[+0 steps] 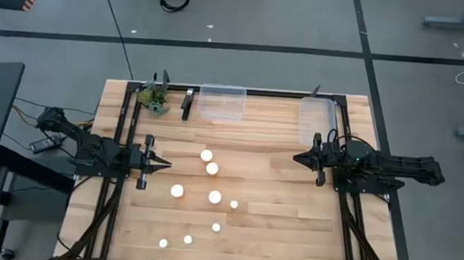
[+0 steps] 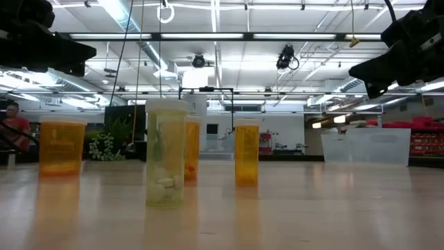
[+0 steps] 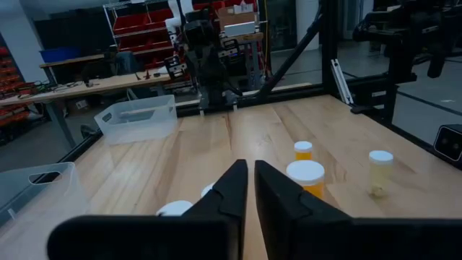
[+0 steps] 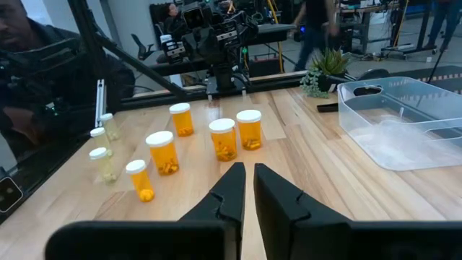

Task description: Pick and place medicine bottles into bin by pill shape (circle, oval)

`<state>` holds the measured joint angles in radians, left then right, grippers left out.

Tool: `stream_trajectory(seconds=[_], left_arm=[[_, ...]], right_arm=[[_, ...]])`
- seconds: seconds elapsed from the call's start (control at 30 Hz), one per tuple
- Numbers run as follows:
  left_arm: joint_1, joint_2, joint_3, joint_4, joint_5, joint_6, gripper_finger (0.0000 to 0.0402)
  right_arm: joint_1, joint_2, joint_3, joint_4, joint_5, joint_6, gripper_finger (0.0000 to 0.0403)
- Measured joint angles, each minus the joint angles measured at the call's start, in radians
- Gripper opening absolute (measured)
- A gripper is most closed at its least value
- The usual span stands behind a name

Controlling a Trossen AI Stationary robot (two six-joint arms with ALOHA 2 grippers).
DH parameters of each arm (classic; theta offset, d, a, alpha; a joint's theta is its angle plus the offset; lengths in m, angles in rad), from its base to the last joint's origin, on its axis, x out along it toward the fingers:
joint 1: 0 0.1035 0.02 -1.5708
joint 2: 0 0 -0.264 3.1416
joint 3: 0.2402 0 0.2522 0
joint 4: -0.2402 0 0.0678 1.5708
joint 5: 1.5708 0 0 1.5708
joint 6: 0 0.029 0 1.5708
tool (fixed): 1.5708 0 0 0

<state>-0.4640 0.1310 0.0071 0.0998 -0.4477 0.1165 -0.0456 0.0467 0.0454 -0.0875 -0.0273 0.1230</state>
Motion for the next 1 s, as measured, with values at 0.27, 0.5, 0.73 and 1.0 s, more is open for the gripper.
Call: stream_trajectory(seconds=[0.27,0.5,0.73,1.0], left_arm=[[0.000,0.000,0.000,0.000,0.000,0.000,0.0034],[0.000,0.000,0.000,0.000,0.000,0.000,0.0040],[0.000,0.000,0.000,0.000,0.000,0.000,0.0031],[0.000,0.000,0.000,0.000,0.000,0.000,0.0031]], right_arm=[[0.000,0.000,0.000,0.000,0.000,0.000,0.0037],[0.000,0.000,0.000,0.000,0.000,0.000,0.0037],[0.000,0.000,0.000,0.000,0.000,0.000,0.0037],[0.000,0.000,0.000,0.000,0.000,0.000,0.0037]])
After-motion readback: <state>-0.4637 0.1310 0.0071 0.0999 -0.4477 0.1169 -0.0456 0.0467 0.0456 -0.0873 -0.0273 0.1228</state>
